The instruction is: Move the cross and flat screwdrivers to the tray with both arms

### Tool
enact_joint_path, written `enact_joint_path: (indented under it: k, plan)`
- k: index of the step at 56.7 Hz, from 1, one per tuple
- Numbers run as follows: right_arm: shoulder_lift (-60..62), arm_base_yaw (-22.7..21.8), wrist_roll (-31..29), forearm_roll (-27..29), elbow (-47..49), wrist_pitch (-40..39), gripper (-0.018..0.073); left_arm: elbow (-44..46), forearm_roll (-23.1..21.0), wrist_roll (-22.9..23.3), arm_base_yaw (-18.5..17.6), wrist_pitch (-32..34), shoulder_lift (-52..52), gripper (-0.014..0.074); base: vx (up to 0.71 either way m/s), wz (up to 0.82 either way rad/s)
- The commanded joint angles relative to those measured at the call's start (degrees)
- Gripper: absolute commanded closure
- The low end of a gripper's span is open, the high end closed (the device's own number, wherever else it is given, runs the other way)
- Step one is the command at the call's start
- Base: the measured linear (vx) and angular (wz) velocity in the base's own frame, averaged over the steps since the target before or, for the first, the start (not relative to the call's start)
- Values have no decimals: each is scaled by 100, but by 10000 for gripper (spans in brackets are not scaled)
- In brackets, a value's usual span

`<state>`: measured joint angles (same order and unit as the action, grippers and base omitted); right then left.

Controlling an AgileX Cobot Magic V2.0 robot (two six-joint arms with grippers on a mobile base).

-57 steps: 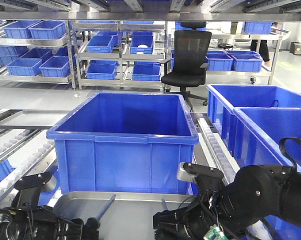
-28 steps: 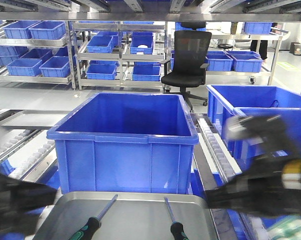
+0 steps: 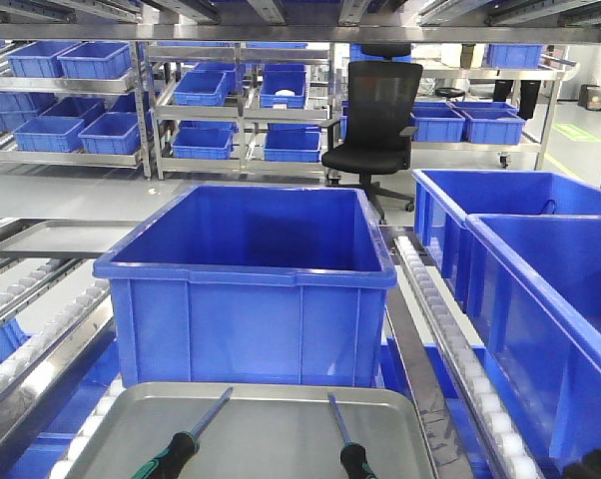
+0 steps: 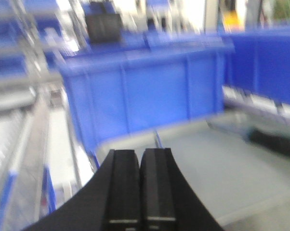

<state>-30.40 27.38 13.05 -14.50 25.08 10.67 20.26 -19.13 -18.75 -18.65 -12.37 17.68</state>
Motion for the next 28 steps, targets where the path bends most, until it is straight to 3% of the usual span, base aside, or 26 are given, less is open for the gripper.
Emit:
enact_joint_path:
  k: [1,28]
  plan:
    - [10,-11,-12,-105,137,-497,567,68,-69,59,-23,858,-1,596,0,0]
    - [10,-11,-12,-105,137,-481,567,68,-69,59,-23,849,27,596,0,0]
